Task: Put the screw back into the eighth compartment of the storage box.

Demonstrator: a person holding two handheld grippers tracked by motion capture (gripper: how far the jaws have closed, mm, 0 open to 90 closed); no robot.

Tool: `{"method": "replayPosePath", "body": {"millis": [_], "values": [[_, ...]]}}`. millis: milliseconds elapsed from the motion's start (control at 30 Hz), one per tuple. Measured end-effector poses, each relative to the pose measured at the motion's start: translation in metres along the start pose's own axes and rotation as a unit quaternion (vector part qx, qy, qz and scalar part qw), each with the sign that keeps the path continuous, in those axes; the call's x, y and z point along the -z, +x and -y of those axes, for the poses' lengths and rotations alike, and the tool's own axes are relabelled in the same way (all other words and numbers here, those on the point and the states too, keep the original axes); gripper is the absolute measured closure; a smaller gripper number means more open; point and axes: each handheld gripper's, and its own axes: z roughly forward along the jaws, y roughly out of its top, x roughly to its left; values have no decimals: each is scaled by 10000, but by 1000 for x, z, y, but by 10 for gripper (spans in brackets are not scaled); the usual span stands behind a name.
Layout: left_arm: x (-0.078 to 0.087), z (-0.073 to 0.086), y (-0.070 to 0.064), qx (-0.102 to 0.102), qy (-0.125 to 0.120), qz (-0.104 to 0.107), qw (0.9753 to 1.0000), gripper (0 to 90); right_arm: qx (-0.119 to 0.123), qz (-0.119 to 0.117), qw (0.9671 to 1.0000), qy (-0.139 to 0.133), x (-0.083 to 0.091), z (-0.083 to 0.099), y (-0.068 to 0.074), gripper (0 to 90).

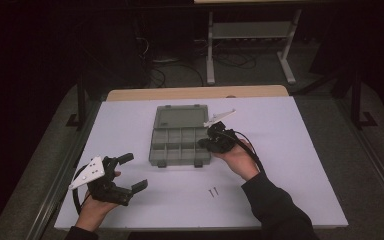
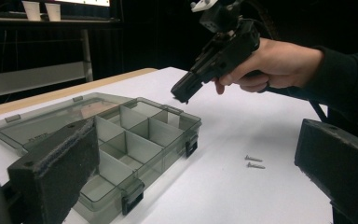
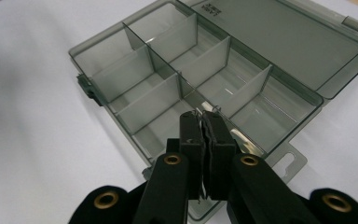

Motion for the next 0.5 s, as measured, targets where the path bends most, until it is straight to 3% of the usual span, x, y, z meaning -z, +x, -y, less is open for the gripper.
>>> {"method": "replayPosePath", "body": {"millis": [167,500], "values": [[0,0,0,10,-5,4,10000,0,63,55,9999,93,-13,2,-3,870],[0,0,0,11,-9,3,10000,0,35,85,9996,264,-22,4,-4,867]]}}
